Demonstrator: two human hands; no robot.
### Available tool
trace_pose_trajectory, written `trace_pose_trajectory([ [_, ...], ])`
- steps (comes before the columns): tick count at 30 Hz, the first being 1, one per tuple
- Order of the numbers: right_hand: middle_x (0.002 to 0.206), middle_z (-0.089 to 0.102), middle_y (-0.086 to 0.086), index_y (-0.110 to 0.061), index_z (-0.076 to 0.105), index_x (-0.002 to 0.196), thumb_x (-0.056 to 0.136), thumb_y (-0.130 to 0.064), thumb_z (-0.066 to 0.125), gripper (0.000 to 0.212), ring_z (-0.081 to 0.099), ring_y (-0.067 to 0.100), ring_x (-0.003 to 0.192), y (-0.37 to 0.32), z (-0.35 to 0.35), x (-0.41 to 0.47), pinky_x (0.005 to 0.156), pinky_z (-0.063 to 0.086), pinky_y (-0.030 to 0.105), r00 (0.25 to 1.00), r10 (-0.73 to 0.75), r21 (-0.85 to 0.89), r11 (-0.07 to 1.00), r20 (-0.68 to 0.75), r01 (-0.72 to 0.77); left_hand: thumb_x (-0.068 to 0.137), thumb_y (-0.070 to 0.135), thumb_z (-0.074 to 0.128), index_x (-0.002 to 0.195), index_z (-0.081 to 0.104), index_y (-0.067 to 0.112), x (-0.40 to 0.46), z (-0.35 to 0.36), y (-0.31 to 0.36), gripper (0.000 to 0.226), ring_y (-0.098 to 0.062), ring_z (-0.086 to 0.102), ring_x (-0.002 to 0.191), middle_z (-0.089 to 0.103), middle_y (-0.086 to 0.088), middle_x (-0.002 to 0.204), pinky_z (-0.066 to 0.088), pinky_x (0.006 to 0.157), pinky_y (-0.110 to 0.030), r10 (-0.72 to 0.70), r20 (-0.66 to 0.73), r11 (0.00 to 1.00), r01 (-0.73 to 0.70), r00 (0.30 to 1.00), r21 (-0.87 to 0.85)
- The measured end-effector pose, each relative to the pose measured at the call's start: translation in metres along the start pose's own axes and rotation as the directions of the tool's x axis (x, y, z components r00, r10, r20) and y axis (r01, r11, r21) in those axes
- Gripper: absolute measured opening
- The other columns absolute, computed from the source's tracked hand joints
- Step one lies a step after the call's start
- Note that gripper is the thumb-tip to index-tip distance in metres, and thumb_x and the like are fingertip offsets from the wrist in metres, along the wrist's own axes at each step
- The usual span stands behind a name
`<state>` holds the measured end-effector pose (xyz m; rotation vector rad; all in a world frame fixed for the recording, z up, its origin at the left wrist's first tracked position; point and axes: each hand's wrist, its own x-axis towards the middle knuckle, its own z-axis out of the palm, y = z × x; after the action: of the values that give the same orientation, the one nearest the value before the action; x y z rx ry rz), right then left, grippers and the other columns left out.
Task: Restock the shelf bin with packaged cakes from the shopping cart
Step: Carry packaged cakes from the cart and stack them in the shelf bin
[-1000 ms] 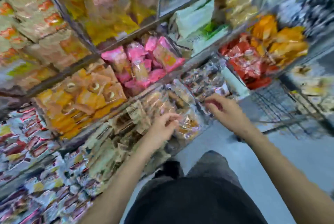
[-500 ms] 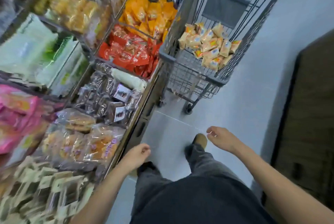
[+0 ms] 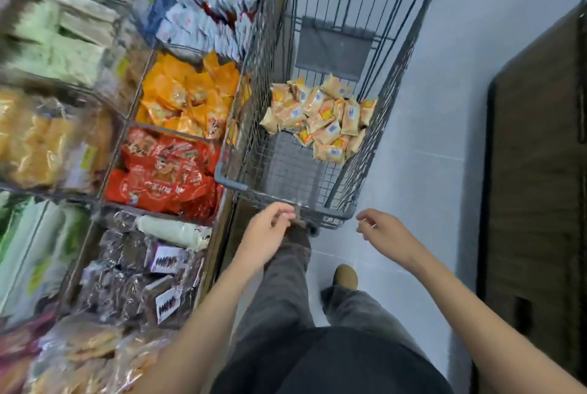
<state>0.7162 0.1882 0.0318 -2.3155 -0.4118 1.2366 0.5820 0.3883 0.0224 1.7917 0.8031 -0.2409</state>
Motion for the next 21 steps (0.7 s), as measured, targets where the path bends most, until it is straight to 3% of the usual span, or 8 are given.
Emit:
trace_pose_trajectory([
  [3,0.099,0.065,0.003,-0.016,0.058,0.112,0.096,-0.02,0.042,0.023,0.059,0.018,0.085,-0.021,-0.008,0.035,0.068,0.043,0.025,1.0,0.004,0.016,1.0,-0.023,-0.004,0.097,0.015,0.043,0.089,0.054,0.036,0.079,-0.016,-0.004,0.025,-0.01,0.062,0.092,0.064,0.012,0.095,0.048,0.087,-0.026,-0.085,0.113,0.995,0.078,0.99,0.061],
  [5,0.098,0.065,0.002,-0.016,0.057,0.113,0.096,-0.019,0.042,0.023,0.06,0.018,0.084,-0.036,-0.01,0.056,0.066,0.043,0.02,0.999,0.045,0.055,0.998,-0.028,-0.043,0.098,0.02,0.042,0.096,0.055,0.029,0.135,-0.022,-0.013,0.015,-0.017,0.06,0.1,0.063,0.001,0.106,0.047,0.093,-0.036,-0.184,0.238,0.964,0.128,0.954,0.235],
  [8,0.094,0.061,-0.003,-0.014,0.056,0.12,0.096,-0.019,0.043,0.027,0.06,0.017,0.082,-0.056,-0.011,0.091,0.068,0.043,0.024,0.994,0.103,0.095,0.99,-0.032,-0.1,0.099,0.023,0.041,0.112,0.055,0.015,0.213,-0.026,-0.021,0.021,-0.022,0.056,0.108,0.059,-0.008,0.12,0.044,0.092,-0.034,-0.271,0.409,0.891,0.066,0.871,0.449],
  [11,0.092,0.06,-0.007,-0.015,0.054,0.123,0.097,-0.021,0.042,0.029,0.056,0.007,0.073,-0.066,-0.01,0.131,0.064,0.041,0.024,0.988,0.154,0.15,0.977,-0.001,-0.152,0.099,0.018,0.04,0.118,0.053,0.006,0.279,-0.018,-0.026,0.026,-0.027,0.055,0.112,0.056,-0.013,0.122,0.044,0.093,-0.034,-0.292,0.447,0.826,-0.013,0.845,0.564],
  [14,0.112,0.06,0.002,-0.014,0.054,0.124,0.097,-0.019,0.041,0.03,0.054,0.014,0.094,-0.061,-0.007,0.167,0.076,0.038,0.027,0.972,0.233,0.196,0.952,0.029,-0.234,0.098,0.019,0.037,0.117,0.051,0.012,0.328,-0.001,-0.034,0.024,-0.027,0.058,0.102,0.059,-0.009,0.113,0.043,0.079,-0.032,-0.231,0.45,0.732,-0.151,0.863,0.664],
  [18,0.101,0.057,-0.004,-0.015,0.056,0.118,0.096,-0.018,0.039,0.027,0.055,0.015,0.091,-0.045,0.001,0.202,0.074,0.039,0.028,0.934,0.352,0.267,0.896,0.059,-0.354,0.095,0.014,0.042,0.136,0.039,0.009,0.37,0.034,-0.049,0.041,-0.028,0.045,0.121,0.045,-0.011,0.136,0.044,0.093,-0.041,-0.039,0.521,0.708,-0.344,0.853,0.616],
  [21,0.114,0.057,-0.003,-0.02,0.053,0.122,0.098,-0.024,0.038,0.03,0.055,0.017,0.105,-0.037,0.01,0.213,0.093,0.044,0.035,0.906,0.412,0.291,0.859,0.097,-0.422,0.094,0.016,0.047,0.139,0.035,0.007,0.383,0.06,-0.06,0.047,-0.027,0.033,0.13,0.037,-0.012,0.142,0.035,0.104,-0.043,0.027,0.56,0.64,-0.445,0.828,0.626],
])
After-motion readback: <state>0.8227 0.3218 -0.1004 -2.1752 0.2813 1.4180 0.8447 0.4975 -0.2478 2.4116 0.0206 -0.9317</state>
